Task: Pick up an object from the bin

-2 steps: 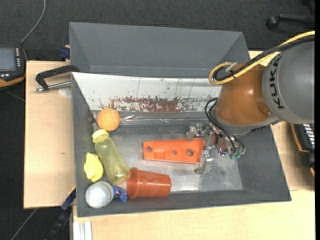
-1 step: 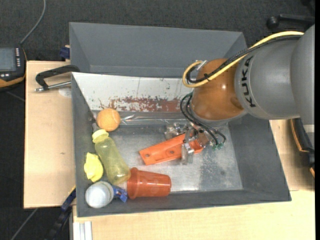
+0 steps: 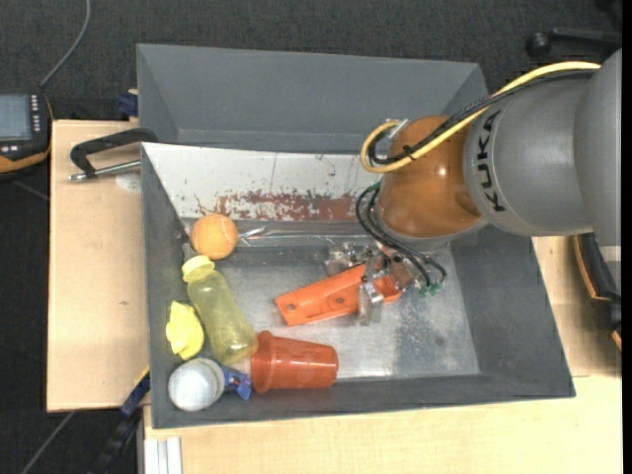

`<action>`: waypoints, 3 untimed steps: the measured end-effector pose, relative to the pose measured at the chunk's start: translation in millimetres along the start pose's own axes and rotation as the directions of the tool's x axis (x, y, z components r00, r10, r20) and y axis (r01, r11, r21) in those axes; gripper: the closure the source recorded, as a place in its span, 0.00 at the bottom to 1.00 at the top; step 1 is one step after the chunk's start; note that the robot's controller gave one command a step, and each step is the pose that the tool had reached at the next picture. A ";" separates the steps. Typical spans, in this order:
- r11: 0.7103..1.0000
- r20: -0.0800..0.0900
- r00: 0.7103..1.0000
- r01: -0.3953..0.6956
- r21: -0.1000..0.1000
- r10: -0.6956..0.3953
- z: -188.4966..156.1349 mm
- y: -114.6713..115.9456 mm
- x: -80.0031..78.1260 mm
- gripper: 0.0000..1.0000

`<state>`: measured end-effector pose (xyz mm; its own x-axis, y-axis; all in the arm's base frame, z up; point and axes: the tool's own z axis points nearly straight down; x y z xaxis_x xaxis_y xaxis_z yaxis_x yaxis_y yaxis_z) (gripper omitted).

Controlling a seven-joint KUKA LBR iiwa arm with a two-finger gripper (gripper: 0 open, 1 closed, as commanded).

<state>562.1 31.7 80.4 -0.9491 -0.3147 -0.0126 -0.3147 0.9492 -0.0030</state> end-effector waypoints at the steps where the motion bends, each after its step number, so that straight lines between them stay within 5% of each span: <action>1: 1.000 0.000 1.000 0.000 0.000 0.000 0.0 0.0 0.0 1.00; 3: 1.000 0.000 1.000 0.000 0.000 0.000 0.0 -0.1 0.1 1.00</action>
Offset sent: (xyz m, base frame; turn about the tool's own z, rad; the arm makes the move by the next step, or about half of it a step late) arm 0.0000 0.0000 0.0000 0.0000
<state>562.1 31.7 80.4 -0.9490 -0.3149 -0.0123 -0.3149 0.9491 -0.0031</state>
